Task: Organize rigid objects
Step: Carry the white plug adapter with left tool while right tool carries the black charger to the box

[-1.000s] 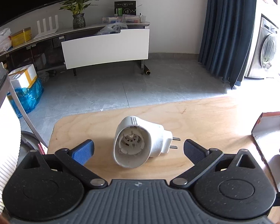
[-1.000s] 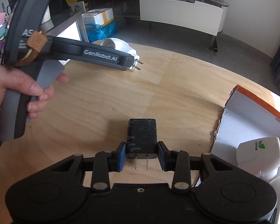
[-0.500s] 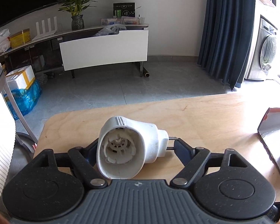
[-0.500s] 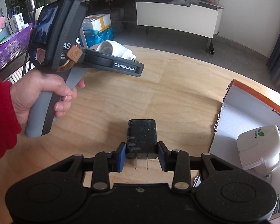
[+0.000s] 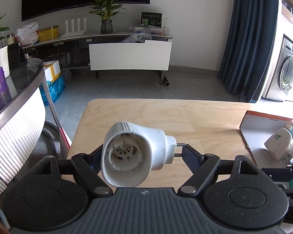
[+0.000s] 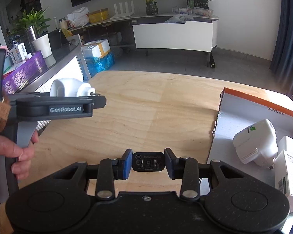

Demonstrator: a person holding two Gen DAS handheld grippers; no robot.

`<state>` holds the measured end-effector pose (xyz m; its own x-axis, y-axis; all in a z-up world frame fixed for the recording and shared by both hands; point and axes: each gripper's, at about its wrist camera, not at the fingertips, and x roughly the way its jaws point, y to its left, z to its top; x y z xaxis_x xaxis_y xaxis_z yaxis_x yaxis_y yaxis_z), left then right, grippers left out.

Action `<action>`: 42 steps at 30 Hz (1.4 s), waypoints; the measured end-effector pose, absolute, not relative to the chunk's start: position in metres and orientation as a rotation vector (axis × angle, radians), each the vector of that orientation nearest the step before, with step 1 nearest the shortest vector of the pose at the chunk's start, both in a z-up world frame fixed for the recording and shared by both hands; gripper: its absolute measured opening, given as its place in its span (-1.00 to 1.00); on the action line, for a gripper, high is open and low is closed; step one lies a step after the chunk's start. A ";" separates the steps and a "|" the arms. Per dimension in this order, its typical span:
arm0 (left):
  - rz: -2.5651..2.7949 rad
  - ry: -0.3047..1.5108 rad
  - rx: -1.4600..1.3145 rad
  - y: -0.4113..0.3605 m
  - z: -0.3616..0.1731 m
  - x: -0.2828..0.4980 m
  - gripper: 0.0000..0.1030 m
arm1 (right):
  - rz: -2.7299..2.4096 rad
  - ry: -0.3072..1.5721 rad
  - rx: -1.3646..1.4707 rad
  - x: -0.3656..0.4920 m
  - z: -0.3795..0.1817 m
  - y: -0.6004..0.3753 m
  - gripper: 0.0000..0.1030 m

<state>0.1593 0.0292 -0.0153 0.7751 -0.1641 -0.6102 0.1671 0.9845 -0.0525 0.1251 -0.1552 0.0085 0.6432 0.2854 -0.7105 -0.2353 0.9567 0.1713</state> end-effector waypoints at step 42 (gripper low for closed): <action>-0.120 0.640 -0.074 0.012 0.014 0.031 0.62 | 0.240 0.631 0.123 -0.008 0.070 -0.186 -0.15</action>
<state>0.0310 0.0117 0.0143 0.7955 -0.1347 -0.5907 0.0889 0.9904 -0.1061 -0.0076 -0.1860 0.0703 0.7808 0.2593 -0.5685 -0.1846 0.9649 0.1867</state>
